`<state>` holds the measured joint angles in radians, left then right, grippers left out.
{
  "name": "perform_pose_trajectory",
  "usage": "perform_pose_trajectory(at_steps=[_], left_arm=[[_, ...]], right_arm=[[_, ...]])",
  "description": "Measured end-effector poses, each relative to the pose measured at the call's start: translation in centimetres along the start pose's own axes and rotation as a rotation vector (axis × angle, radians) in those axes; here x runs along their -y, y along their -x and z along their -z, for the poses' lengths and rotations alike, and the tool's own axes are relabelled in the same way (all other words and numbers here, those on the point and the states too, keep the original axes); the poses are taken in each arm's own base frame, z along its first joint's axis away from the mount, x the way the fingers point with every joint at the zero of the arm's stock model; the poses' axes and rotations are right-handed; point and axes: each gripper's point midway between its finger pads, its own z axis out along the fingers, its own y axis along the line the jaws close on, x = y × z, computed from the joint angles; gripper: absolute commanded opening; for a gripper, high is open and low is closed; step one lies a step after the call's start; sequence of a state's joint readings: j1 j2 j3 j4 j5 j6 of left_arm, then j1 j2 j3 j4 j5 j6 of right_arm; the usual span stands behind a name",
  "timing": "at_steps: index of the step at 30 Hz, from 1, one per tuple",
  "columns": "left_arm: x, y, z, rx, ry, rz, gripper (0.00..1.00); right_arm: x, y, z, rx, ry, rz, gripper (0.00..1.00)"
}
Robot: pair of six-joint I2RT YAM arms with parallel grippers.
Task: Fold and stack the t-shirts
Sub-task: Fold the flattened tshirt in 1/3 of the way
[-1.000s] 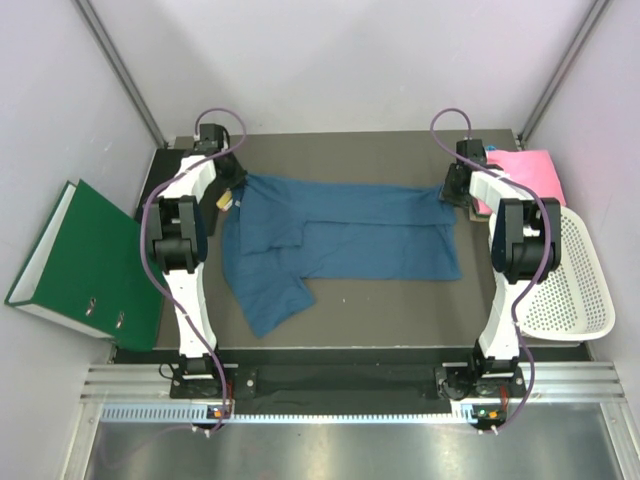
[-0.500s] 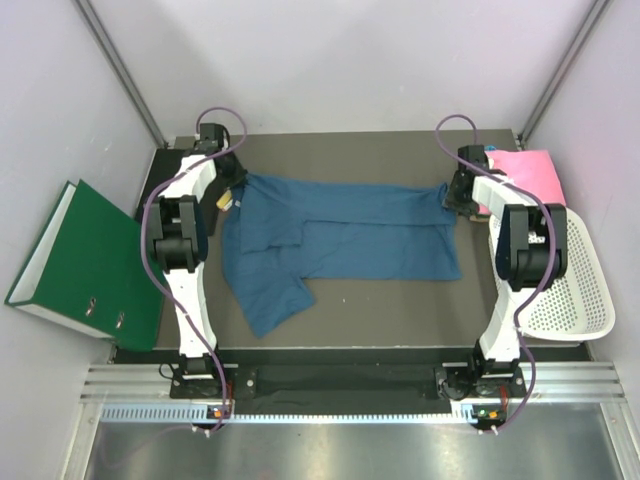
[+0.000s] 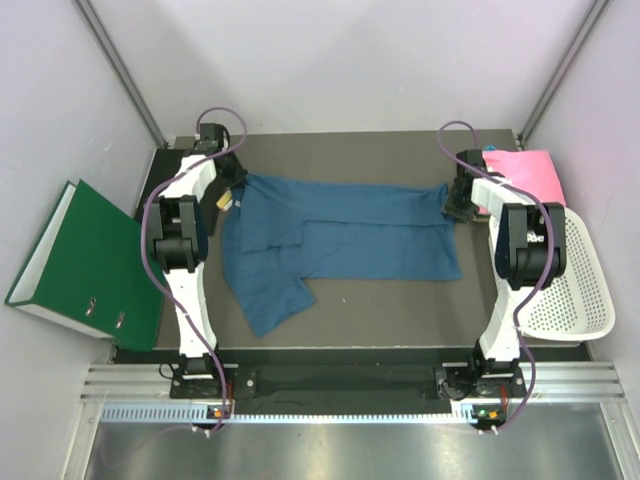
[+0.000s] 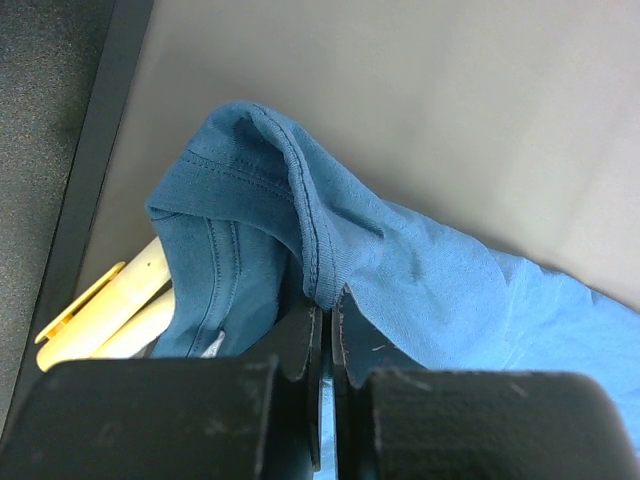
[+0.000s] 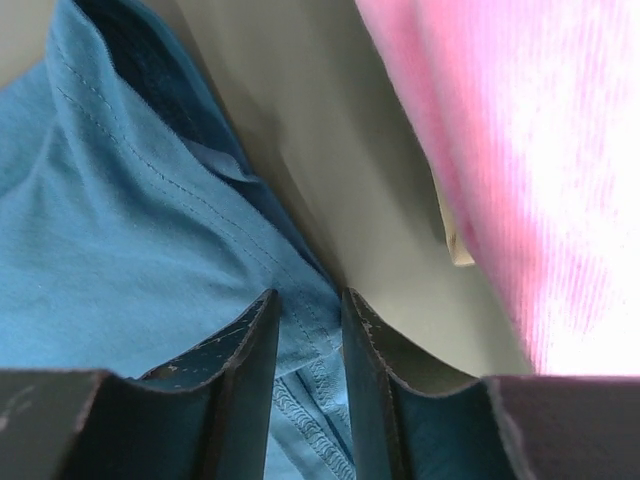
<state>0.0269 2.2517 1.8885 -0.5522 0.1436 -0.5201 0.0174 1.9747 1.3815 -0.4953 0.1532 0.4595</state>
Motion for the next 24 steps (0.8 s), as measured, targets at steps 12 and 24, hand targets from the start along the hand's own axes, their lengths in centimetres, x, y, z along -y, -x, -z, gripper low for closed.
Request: perform_pose_trajectory(at_steps=[12, 24], left_arm=[[0.0, 0.0, 0.0, -0.001, -0.002, -0.011, 0.00], [0.2, 0.6, 0.2, 0.015, -0.005, -0.018, 0.00]], right_arm=[[-0.3, -0.2, -0.3, -0.002, 0.019, -0.026, 0.00], [-1.1, 2.1, 3.2, 0.085, 0.074, -0.039, 0.00]])
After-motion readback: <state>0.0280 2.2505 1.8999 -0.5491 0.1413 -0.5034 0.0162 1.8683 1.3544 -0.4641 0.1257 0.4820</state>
